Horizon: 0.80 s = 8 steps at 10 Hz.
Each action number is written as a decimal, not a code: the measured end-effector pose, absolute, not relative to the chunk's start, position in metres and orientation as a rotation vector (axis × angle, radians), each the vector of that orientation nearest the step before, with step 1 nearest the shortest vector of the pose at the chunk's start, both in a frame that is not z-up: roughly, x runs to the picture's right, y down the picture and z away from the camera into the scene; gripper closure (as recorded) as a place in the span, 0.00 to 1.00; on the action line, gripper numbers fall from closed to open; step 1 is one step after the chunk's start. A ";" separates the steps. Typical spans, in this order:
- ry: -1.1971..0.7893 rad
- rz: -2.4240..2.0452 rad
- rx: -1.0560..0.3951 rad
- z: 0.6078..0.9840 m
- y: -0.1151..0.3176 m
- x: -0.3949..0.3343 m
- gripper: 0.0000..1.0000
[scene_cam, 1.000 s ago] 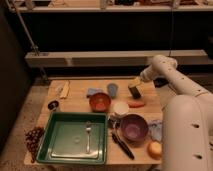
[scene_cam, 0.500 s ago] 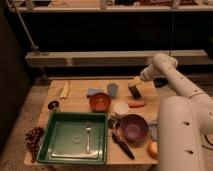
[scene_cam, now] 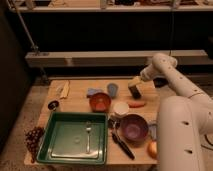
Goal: Place eraser in plastic cup
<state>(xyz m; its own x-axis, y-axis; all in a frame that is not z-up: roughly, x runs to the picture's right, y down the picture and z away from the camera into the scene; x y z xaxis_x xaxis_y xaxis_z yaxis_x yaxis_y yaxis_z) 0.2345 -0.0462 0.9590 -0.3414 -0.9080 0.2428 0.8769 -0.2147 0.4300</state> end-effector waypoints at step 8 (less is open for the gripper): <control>-0.664 -1.823 -0.006 0.961 -0.045 0.231 0.20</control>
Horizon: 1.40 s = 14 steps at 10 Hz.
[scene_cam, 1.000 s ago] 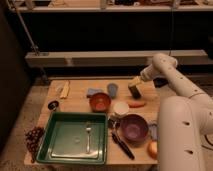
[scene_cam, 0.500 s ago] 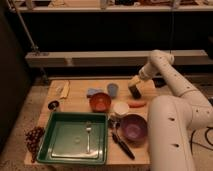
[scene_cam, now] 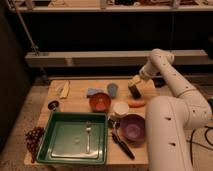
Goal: Place eraser in plastic cup
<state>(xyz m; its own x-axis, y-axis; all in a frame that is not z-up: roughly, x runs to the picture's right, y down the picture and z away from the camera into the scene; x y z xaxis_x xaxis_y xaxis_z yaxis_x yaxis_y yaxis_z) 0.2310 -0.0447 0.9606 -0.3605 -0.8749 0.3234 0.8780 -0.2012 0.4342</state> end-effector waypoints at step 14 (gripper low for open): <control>-0.561 -1.854 0.068 1.008 -0.040 0.219 0.20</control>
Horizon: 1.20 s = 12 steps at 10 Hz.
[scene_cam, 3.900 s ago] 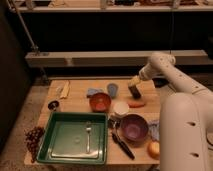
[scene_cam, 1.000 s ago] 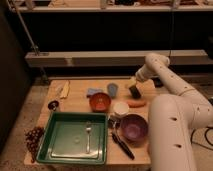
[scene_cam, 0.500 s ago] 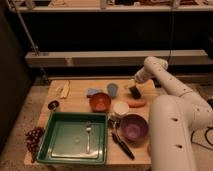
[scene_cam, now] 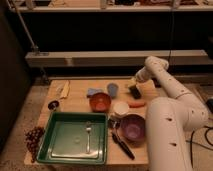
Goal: Place eraser in plastic cup
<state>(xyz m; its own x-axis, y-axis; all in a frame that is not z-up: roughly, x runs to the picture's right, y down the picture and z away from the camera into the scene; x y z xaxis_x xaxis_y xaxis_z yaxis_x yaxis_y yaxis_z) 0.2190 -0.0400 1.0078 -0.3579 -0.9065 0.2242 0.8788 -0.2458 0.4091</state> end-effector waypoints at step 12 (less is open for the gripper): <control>-0.515 -1.846 0.140 1.030 -0.029 0.215 0.21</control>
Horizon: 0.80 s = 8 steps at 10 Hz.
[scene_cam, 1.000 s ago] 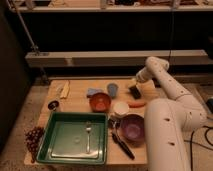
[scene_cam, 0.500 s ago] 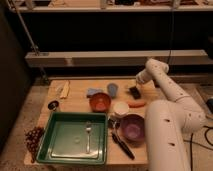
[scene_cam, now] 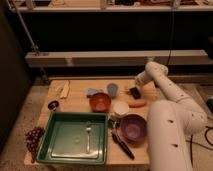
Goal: Place eraser in plastic cup
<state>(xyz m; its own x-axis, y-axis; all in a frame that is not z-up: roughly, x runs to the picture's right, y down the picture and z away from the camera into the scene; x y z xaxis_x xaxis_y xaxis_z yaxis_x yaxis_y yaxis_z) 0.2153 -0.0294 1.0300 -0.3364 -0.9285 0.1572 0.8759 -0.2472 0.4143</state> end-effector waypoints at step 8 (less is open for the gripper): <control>-0.493 -1.845 0.169 1.015 -0.033 0.210 1.00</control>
